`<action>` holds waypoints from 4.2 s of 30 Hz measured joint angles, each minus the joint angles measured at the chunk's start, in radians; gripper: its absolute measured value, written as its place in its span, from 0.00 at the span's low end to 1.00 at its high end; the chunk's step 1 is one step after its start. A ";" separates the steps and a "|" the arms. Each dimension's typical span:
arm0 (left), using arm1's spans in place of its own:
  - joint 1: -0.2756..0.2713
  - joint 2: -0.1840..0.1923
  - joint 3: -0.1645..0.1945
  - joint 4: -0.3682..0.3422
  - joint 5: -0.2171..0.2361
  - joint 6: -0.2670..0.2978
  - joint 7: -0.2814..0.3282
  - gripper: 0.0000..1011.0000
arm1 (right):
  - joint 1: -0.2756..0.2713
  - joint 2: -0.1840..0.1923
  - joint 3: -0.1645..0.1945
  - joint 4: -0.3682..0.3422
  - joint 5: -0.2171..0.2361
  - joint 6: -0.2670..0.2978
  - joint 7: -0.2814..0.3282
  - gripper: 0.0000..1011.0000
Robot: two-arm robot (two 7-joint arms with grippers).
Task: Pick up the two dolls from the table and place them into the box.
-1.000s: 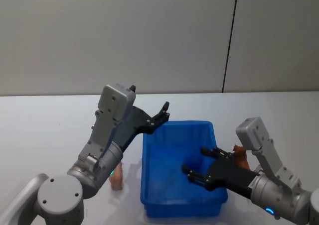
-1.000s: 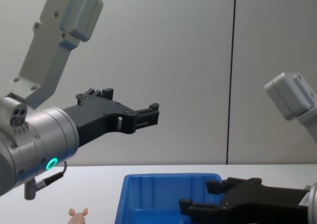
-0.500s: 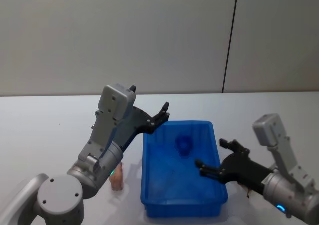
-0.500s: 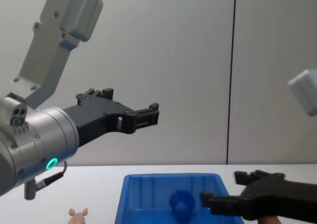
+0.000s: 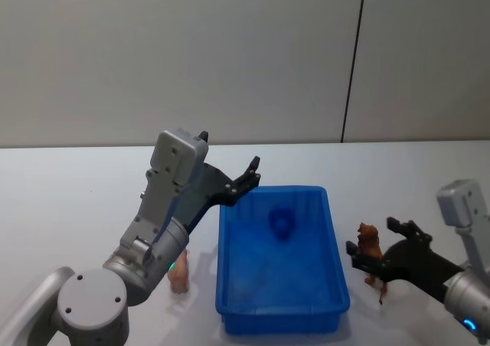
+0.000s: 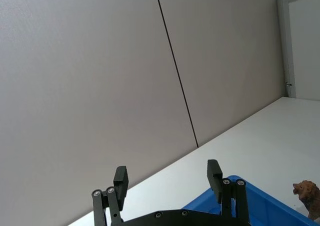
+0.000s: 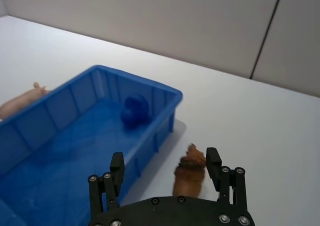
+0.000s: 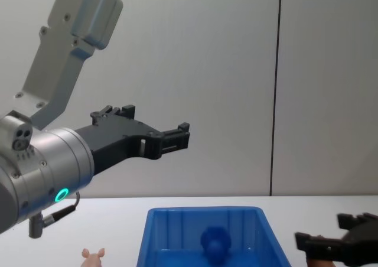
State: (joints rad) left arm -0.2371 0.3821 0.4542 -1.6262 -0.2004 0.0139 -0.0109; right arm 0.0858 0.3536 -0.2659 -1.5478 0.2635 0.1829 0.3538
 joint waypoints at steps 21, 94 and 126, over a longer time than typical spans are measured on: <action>0.000 0.000 0.000 0.000 0.000 0.000 0.000 0.99 | 0.001 0.017 0.007 0.074 -0.004 0.089 -0.002 0.99; 0.000 0.000 0.000 0.000 0.000 0.000 0.000 0.99 | 0.117 -0.101 -0.095 0.026 -0.088 0.012 0.185 0.60; 0.000 0.000 0.000 0.000 0.000 0.000 0.000 0.99 | 0.018 0.039 0.008 -0.015 0.043 -0.073 0.079 0.99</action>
State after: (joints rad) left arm -0.2372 0.3821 0.4542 -1.6262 -0.2004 0.0139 -0.0109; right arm 0.1035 0.3923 -0.2574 -1.5630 0.3061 0.1102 0.4324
